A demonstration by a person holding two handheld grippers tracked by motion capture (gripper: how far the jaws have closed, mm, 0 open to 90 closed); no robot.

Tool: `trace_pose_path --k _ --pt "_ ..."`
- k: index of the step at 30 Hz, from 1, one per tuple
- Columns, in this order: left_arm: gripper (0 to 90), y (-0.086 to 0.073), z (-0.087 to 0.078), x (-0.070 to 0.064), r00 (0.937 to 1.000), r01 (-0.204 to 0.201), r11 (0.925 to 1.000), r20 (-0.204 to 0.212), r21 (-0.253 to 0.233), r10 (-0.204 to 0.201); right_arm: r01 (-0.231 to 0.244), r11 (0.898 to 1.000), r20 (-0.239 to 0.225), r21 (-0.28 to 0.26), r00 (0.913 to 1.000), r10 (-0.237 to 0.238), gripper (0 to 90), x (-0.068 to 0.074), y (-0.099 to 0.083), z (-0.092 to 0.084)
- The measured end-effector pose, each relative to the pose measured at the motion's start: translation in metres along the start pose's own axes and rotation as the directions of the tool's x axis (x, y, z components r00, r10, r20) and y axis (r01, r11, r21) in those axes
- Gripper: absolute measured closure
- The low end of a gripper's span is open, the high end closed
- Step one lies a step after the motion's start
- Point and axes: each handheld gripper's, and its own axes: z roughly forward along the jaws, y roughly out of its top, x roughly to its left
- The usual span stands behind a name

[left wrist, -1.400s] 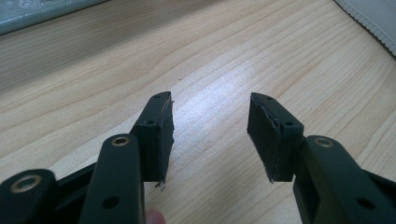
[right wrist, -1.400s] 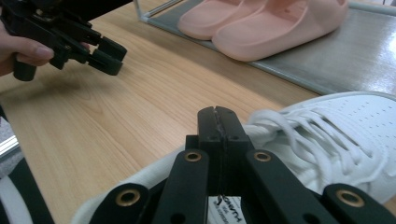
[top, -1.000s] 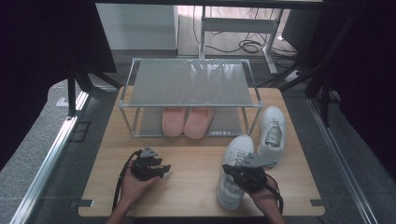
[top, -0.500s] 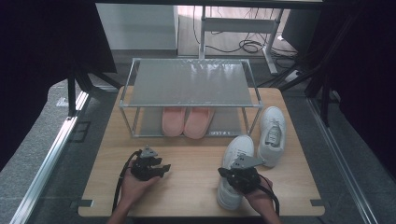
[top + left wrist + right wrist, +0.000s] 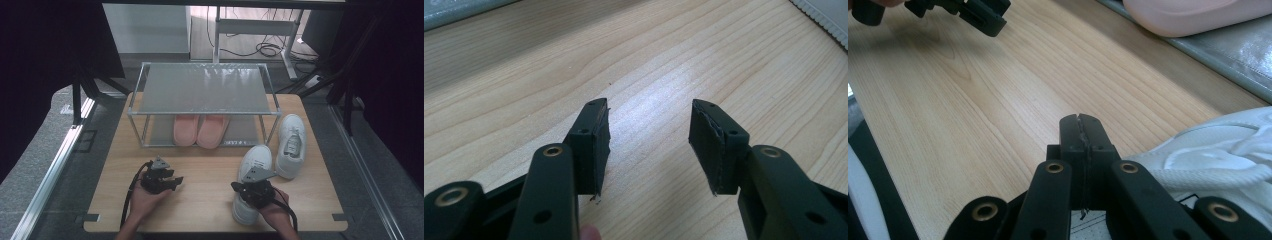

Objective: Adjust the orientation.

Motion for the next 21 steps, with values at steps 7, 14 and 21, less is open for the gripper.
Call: trace_pose_path --k 7,14,21 --pt "51.4 0.0001 -0.0001 0.0005 1.0 0.0 1.0 -0.001 0.0 0.0 0.008 1.0 0.0 0.016 1.0 -0.008 89.9 0.0016 0.0002 0.0033" --pt "51.4 -0.0001 0.0015 -0.0004 1.0 -0.004 1.0 0.003 0.007 0.004 0.007 1.0 0.005 0.022 1.0 -0.007 90.0 0.0014 -0.0006 0.0028" --pt "51.4 -0.0005 0.0019 0.0 1.0 0.002 0.9999 0.003 0.01 -0.002 -0.007 1.0 -0.002 0.025 1.0 0.007 90.0 -0.0003 -0.0021 0.002"
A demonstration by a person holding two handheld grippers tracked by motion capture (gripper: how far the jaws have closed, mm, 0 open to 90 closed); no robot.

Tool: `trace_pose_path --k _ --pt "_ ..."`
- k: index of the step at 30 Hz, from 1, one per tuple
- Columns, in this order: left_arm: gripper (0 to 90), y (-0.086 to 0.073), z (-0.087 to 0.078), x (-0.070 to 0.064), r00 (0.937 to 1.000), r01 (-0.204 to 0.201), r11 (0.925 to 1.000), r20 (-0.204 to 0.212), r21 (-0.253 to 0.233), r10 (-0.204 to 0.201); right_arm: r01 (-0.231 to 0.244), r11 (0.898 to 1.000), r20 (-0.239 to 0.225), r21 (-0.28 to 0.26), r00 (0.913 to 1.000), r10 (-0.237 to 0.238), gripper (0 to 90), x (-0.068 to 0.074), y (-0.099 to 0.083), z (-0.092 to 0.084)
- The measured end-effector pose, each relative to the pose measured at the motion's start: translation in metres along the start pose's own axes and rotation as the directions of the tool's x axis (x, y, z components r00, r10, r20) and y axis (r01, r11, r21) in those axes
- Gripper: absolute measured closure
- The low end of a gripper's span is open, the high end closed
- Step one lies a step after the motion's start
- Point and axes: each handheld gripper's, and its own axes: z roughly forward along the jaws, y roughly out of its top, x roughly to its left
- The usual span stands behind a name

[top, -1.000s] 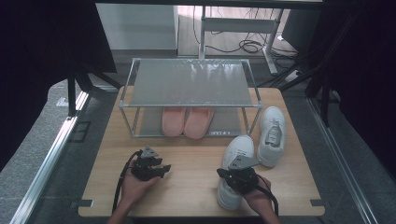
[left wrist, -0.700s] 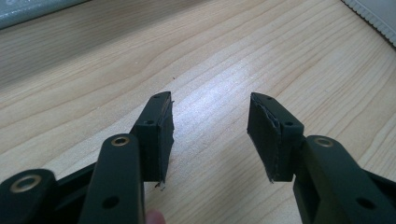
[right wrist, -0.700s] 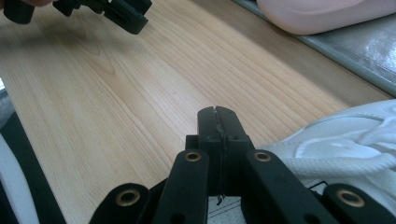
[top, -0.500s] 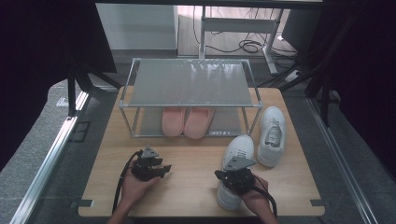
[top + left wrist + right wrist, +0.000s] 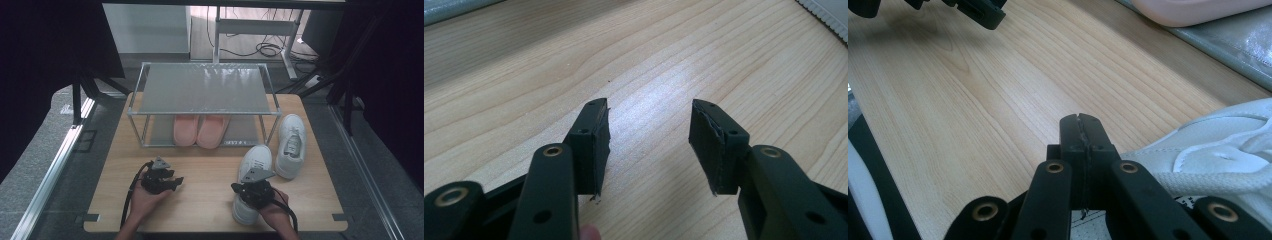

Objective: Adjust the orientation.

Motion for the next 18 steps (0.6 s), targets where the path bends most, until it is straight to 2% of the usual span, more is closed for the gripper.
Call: trace_pose_path --k 18 --pt "51.2 -0.0002 0.0006 0.0008 1.0 -0.006 1.0 0.003 0.002 0.006 -0.027 1.0 -0.011 0.012 0.9996 0.028 90.0 -0.0033 -0.0062 -0.0053"
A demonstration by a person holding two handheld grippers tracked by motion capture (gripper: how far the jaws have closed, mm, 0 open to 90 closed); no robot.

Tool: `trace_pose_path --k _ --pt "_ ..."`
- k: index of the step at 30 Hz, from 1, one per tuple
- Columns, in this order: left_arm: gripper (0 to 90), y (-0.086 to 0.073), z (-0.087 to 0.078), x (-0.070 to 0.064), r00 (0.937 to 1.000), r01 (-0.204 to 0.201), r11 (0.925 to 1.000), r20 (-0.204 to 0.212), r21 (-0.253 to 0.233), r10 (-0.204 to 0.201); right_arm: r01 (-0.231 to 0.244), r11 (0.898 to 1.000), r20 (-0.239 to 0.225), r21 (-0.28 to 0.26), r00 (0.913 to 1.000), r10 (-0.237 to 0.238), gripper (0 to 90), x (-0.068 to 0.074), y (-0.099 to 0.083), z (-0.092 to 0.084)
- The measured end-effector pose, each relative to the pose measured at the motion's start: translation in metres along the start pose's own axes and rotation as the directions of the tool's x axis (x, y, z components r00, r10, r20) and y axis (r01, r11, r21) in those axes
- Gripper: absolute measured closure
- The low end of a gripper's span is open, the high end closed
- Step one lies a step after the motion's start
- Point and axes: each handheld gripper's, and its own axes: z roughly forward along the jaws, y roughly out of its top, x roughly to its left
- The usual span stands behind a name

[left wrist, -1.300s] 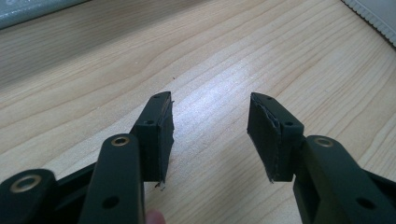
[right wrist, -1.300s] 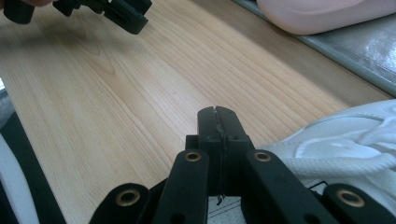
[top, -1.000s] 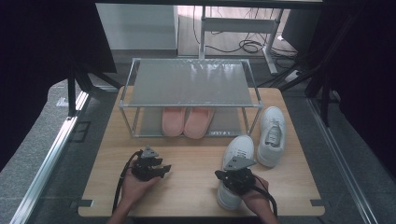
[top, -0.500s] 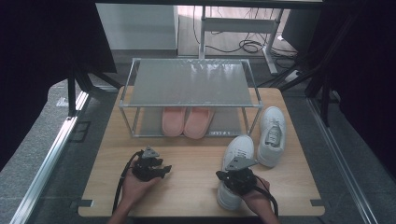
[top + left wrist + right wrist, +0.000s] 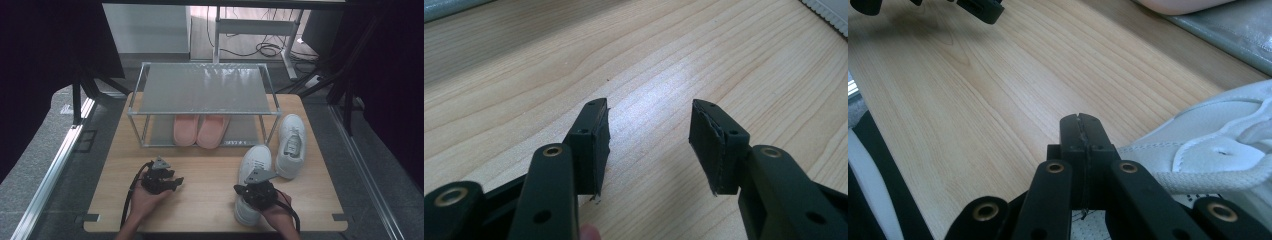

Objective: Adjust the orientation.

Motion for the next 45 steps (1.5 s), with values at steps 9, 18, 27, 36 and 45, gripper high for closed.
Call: trace_pose_path --k 9,18,27,36,45 --pt "51.3 0.0 -0.001 0.001 1.0 0.003 1.0 -0.003 -0.001 -0.003 -0.013 1.0 -0.009 0.009 0.9999 0.013 90.0 -0.003 -0.004 -0.007" --pt "51.2 0.0 -0.001 0.001 1.0 0.008 1.0 -0.002 -0.002 -0.008 -0.023 1.0 -0.024 0.018 0.9994 0.023 90.0 -0.007 -0.01 -0.014" --pt "51.3 0.0 -0.003 0.003 1.0 0.005 1.0 -0.005 -0.007 -0.005 -0.021 0.999 -0.04 0.034 0.9989 0.022 90.0 -0.011 -0.013 -0.02" --pt "51.3 0.0 -0.002 0.003 1.0 0.008 1.0 -0.004 -0.003 -0.008 -0.026 0.999 -0.057 0.04 0.998 0.028 90.0 -0.014 -0.013 -0.023" --pt "51.2 0.0 -0.001 0.002 1.0 0.002 1.0 -0.002 -0.001 -0.002 -0.029 1.0 -0.053 -0.008 0.9982 0.029 90.0 -0.014 -0.009 -0.031"
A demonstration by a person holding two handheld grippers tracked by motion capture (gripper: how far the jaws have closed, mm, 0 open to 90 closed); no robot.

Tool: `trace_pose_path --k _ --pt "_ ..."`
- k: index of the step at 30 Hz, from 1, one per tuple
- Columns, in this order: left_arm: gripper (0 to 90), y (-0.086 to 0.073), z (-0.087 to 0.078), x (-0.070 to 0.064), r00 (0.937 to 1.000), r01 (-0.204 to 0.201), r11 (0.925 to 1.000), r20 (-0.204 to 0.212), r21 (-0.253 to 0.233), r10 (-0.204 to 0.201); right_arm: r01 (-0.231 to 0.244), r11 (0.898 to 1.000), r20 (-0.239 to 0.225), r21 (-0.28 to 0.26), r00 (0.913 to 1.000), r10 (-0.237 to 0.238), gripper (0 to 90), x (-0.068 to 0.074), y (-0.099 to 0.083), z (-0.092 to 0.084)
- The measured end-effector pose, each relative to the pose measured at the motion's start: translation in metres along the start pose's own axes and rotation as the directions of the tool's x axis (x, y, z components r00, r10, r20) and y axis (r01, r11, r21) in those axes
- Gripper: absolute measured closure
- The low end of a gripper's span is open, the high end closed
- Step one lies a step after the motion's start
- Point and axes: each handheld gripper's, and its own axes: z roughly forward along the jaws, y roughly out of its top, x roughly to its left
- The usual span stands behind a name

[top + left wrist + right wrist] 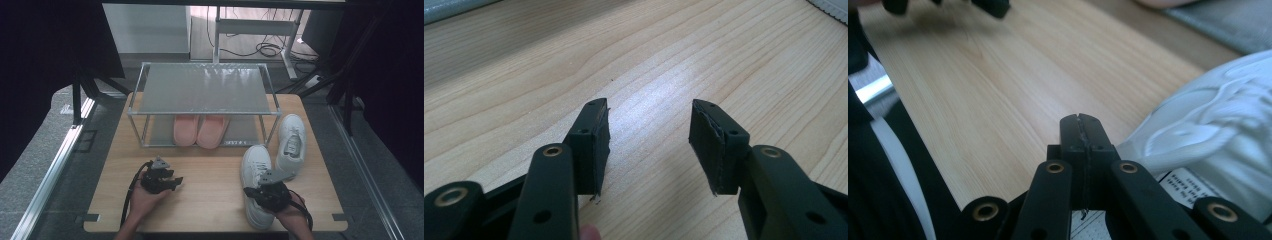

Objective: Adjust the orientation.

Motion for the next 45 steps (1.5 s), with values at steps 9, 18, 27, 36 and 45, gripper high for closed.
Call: trace_pose_path --k 9,18,27,36,45 --pt "51.2 0.0 0.0 -0.001 1.0 0.006 1.0 -0.001 0.0 -0.006 -0.022 0.996 0.046 -0.089 0.9986 0.026 90.0 -0.008 0.004 -0.019" --pt "51.3 0.0 0.001 0.0 1.0 0.003 1.0 -0.002 0.003 -0.003 -0.082 0.982 0.151 -0.17 0.9827 0.108 90.0 -0.045 0.009 -0.039" --pt "51.3 0.0 0.0 0.001 1.0 0.0 1.0 -0.001 0.005 0.0 -0.157 0.981 0.251 -0.111 0.951 0.181 90.0 -0.096 0.013 -0.025" --pt "51.3 0.0 -0.001 0.001 0.9999 0.009 1.0 -0.006 0.001 -0.009 -0.174 0.983 0.255 -0.048 0.9497 0.181 90.0 -0.102 0.013 -0.009" --pt "51.3 0.0 -0.001 0.001 1.0 0.004 1.0 -0.004 0.001 -0.004 -0.149 0.989 0.281 0.002 0.949 0.142 90.0 -0.097 0.007 0.001"
